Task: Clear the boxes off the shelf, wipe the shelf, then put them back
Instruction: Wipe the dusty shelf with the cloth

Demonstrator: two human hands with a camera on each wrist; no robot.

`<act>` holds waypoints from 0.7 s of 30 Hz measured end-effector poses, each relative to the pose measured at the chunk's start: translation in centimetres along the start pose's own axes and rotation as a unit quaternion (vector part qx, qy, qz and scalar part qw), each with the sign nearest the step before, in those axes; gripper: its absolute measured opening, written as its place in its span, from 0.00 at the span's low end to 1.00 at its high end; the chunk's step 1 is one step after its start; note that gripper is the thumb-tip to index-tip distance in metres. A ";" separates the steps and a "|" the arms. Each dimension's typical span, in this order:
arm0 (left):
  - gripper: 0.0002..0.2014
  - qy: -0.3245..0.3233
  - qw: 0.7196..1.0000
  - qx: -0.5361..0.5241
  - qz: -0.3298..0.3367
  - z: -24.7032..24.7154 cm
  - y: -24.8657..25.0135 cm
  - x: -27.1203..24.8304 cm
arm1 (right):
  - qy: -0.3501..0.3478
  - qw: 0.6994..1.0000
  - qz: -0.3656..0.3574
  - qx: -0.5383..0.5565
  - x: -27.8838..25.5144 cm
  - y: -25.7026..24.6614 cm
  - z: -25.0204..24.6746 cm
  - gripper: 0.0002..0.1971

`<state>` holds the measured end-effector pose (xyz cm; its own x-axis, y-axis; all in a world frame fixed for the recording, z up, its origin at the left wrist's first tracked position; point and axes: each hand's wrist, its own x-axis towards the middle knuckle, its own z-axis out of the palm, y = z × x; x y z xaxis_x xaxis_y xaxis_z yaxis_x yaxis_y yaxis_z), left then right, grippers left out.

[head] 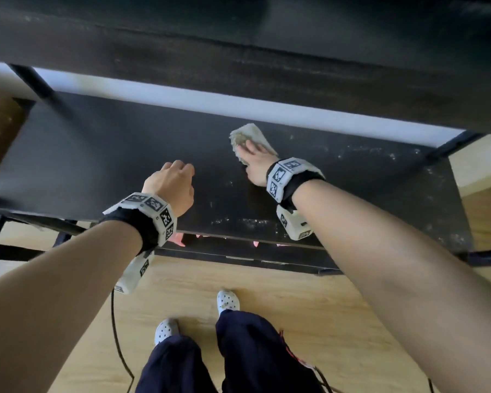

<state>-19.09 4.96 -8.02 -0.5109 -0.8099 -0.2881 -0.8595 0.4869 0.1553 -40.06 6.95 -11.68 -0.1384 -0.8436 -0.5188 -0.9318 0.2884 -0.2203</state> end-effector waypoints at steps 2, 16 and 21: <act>0.16 0.003 1.000 0.003 0.007 -0.2 0.6 0.6 | -0.003 0.999 -0.043 -0.003 0.3 -2.0 0.2 0.30; 0.17 -0.010 1.000 -0.026 0.013 -0.2 2.1 1.8 | 0.034 0.996 0.080 0.018 0.6 8.4 -3.8 0.32; 0.17 -0.016 0.999 -0.029 0.027 -0.8 3.8 2.4 | 0.002 1.000 0.017 0.024 -1.5 6.5 -2.1 0.30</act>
<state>-23.58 4.58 -7.36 -0.5564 -0.7717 -0.3082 -0.8308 0.5089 0.2255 -46.62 9.17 -10.56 -0.1715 -0.8346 -0.5235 -0.9090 0.3390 -0.2426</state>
